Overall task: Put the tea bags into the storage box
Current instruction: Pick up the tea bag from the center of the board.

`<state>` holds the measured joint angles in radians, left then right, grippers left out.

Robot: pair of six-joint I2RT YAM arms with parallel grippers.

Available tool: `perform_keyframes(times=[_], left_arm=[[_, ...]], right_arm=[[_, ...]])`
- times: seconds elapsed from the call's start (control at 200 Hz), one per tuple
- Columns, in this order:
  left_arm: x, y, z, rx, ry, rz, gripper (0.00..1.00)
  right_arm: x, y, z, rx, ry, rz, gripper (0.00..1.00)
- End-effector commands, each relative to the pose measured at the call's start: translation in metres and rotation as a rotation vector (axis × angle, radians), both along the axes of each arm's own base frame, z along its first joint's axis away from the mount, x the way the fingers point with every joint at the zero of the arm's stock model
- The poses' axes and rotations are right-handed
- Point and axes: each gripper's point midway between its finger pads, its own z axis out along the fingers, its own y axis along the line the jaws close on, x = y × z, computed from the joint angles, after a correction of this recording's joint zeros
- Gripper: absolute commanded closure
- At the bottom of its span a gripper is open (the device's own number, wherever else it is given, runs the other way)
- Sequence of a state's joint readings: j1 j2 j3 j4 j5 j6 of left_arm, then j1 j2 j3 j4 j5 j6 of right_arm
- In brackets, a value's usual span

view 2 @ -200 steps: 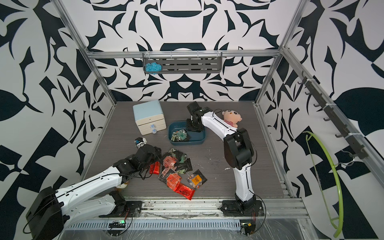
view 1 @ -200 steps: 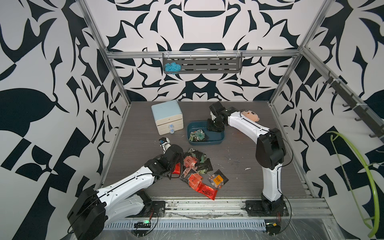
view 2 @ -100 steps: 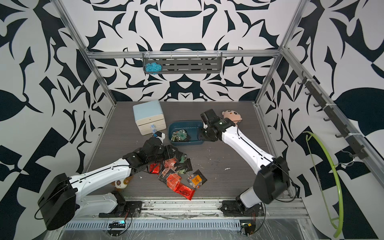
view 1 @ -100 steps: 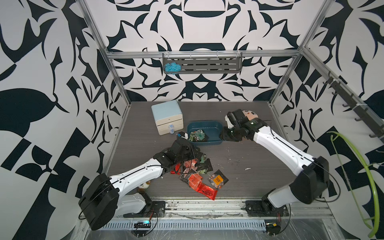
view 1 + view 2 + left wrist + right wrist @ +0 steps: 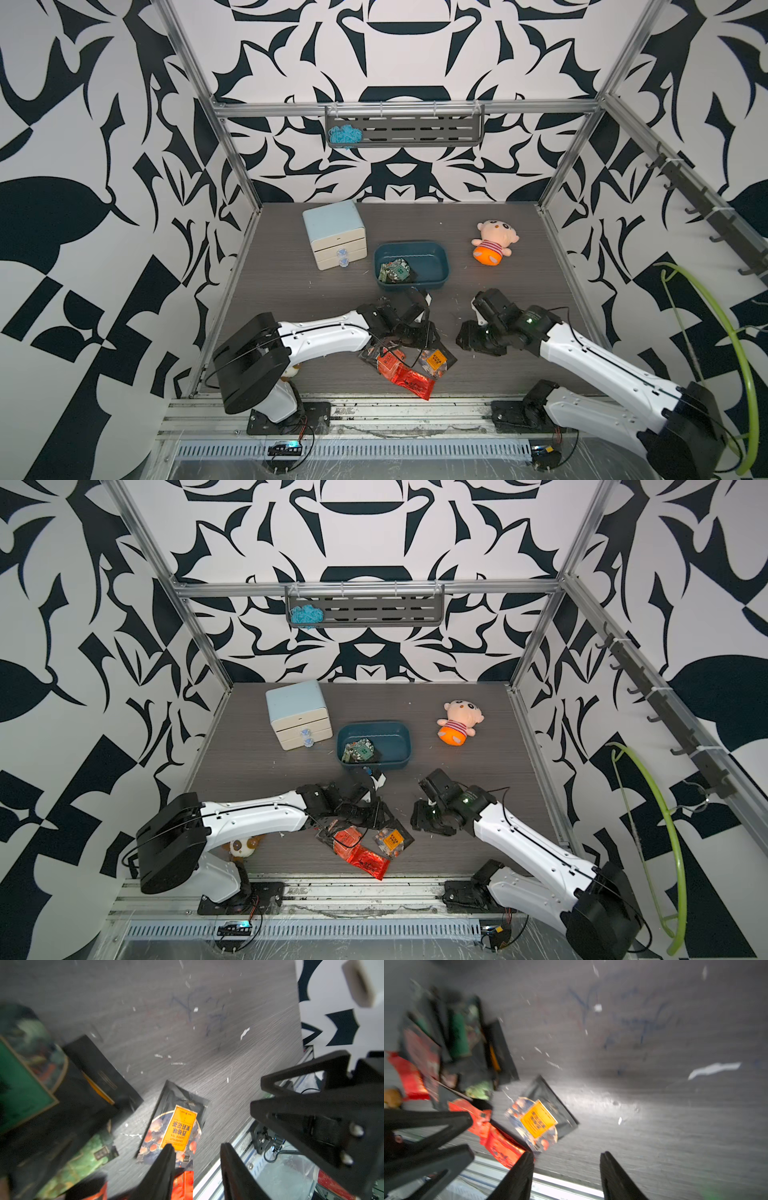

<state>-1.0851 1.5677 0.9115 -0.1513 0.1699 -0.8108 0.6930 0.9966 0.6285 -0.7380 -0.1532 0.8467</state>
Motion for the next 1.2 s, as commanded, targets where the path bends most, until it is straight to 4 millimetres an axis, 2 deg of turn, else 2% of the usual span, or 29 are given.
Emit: perform_keyframes(times=[0.0, 0.18, 0.35, 0.87, 1.195], left_arm=[[-0.013, -0.003, -0.012, 0.056, 0.048, -0.031, 0.62], [-0.025, -0.012, -0.024, 0.087, 0.073, -0.044, 0.67], [-0.025, -0.010, -0.031, 0.123, 0.077, -0.003, 0.68], [-0.029, -0.005, -0.071, 0.212, 0.155, 0.046, 0.79], [-0.028, -0.003, -0.078, 0.228, 0.151, 0.063, 0.79]], right_arm=[[-0.006, 0.008, -0.009, 0.039, 0.004, -0.045, 0.44], [-0.011, 0.016, -0.024, 0.030, 0.018, -0.020, 0.47], [-0.010, 0.019, -0.032, 0.033, 0.021, -0.018, 0.48], [-0.008, 0.020, -0.051, 0.022, 0.031, -0.038, 0.52], [-0.006, 0.022, -0.058, 0.034, 0.031, -0.052, 0.56]])
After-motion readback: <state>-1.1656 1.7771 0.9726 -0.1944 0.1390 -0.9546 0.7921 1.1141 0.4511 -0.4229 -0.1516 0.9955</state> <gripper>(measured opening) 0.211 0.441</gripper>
